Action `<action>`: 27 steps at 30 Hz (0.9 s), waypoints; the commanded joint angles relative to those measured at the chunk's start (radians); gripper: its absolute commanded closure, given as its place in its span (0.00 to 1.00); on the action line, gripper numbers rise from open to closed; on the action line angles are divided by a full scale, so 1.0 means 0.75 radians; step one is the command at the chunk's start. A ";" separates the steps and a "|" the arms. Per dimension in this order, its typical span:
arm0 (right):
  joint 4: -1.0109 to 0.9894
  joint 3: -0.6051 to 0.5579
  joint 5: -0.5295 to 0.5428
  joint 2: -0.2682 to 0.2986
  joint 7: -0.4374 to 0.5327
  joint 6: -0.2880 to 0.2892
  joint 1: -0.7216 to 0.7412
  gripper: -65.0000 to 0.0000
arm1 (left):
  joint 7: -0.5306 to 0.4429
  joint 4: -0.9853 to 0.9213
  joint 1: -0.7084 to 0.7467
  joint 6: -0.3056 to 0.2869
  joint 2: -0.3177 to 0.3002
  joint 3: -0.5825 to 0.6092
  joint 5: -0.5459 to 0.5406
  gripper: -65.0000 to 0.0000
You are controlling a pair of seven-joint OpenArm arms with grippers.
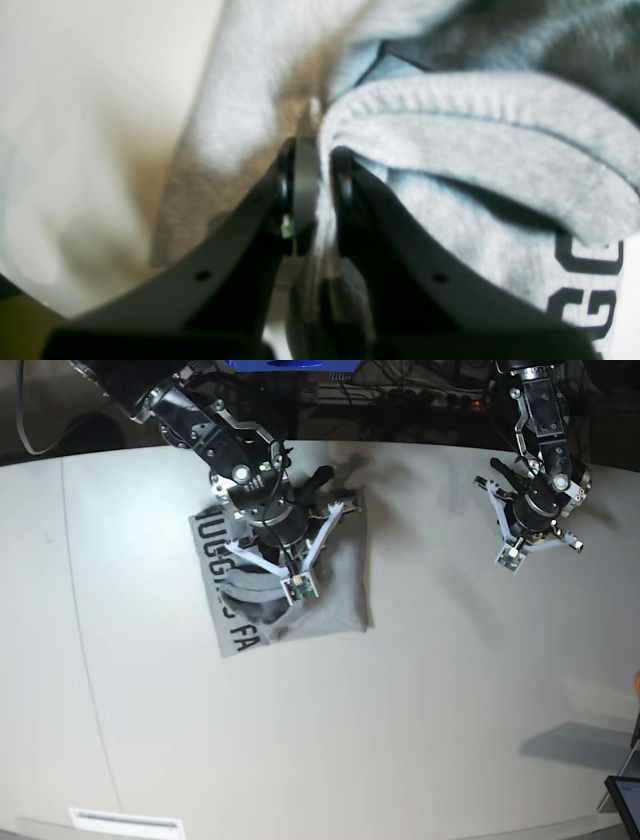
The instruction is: Fold the T-shirt properly
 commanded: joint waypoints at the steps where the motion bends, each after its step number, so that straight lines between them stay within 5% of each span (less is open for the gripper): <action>1: 0.025 -0.030 -0.059 -0.027 0.021 0.003 0.026 1.00 | -0.018 0.019 -0.009 0.009 0.001 -0.003 -0.004 1.00; 8: 0.010 -0.202 -0.499 -0.148 -0.110 0.005 0.030 1.00 | -0.018 0.019 -0.007 0.009 0.051 -0.001 -0.002 1.00; 27: -0.299 -0.380 -0.932 -0.289 -0.118 0.005 0.022 0.98 | -0.018 0.019 -0.009 0.009 0.055 0.001 -0.002 1.00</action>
